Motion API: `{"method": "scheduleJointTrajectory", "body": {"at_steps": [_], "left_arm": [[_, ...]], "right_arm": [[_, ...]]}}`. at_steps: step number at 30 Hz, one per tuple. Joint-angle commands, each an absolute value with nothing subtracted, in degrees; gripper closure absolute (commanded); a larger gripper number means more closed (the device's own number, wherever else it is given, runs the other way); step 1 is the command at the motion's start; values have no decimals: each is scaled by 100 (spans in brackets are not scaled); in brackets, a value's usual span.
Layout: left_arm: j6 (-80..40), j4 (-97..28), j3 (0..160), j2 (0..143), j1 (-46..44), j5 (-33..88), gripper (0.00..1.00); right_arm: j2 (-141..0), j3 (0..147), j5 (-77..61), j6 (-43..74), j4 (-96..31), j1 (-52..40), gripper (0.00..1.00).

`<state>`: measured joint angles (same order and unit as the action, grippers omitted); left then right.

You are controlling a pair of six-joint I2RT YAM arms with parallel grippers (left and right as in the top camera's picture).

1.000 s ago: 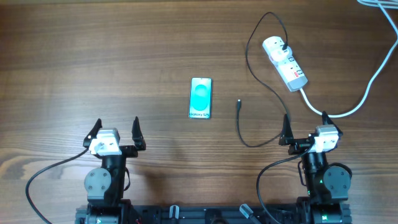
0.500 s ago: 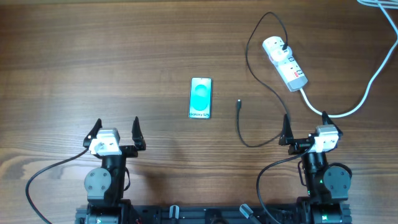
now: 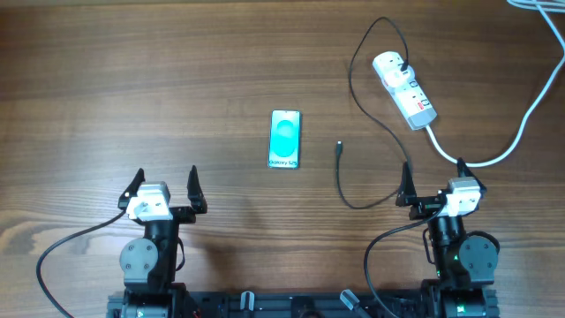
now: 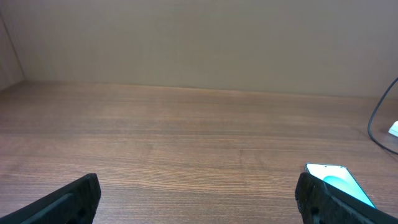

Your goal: Plug charger to phone and switch on socket

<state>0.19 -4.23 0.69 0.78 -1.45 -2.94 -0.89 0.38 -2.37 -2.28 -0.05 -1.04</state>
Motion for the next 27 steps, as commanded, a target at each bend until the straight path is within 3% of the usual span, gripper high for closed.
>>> {"method": "scheduleJointTrajectory", "body": {"at_steps": [1,7,12,15,20,27], "left_arm": [[108,-408,34,38,-176,-263,0],[19,-386,34,38,-176,-84,0],[-1444,134,34,38,-176,3122,0],[-1573,633,34,38,-176,4064,0],[-2368,1776,34,38,-176,4397,0],[-3378,4545,93,38,-176,3848,0]], "right_arm": [[-93,32,-259,-298,3,-106,0],[-93,32,-259,-298,3,-106,0],[-93,32,-259,-298,3,-106,0],[-93,32,-259,-298,3,-106,0],[-93,32,-259,-298,3,-106,0],[-93,32,-257,-298,3,-106,0]]}}
